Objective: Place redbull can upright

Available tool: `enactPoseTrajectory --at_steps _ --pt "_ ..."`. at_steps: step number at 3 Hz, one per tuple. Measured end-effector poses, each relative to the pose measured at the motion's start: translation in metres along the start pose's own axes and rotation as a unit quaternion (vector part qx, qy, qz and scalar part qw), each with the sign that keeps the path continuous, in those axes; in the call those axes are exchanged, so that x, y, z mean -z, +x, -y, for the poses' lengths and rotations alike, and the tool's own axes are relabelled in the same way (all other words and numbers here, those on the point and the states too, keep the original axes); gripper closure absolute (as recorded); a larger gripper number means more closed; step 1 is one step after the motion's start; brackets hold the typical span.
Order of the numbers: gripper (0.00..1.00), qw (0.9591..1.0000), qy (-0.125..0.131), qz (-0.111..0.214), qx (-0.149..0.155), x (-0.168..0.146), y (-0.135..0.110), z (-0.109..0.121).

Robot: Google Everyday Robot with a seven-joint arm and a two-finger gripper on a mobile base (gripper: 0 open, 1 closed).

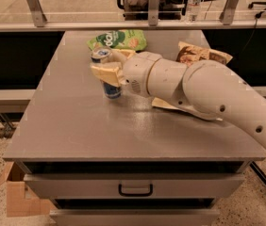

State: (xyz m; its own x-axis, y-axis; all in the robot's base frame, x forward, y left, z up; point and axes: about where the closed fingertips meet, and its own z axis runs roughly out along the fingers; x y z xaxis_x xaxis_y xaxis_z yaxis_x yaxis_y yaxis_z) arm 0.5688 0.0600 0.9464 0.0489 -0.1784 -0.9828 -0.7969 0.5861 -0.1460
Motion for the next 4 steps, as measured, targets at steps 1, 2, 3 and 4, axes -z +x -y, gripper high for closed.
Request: enactPoseTrajectory --at_steps 1,2,3,4 --pt "1.0 0.9999 0.007 0.006 -0.006 0.002 0.002 0.001" --pt "0.85 0.9987 0.024 0.013 -0.044 0.009 0.012 0.001" --pt "0.61 0.9961 0.042 0.012 -0.077 0.015 0.026 0.001" --pt "0.3 0.994 0.054 0.012 -0.094 0.019 0.034 0.002"
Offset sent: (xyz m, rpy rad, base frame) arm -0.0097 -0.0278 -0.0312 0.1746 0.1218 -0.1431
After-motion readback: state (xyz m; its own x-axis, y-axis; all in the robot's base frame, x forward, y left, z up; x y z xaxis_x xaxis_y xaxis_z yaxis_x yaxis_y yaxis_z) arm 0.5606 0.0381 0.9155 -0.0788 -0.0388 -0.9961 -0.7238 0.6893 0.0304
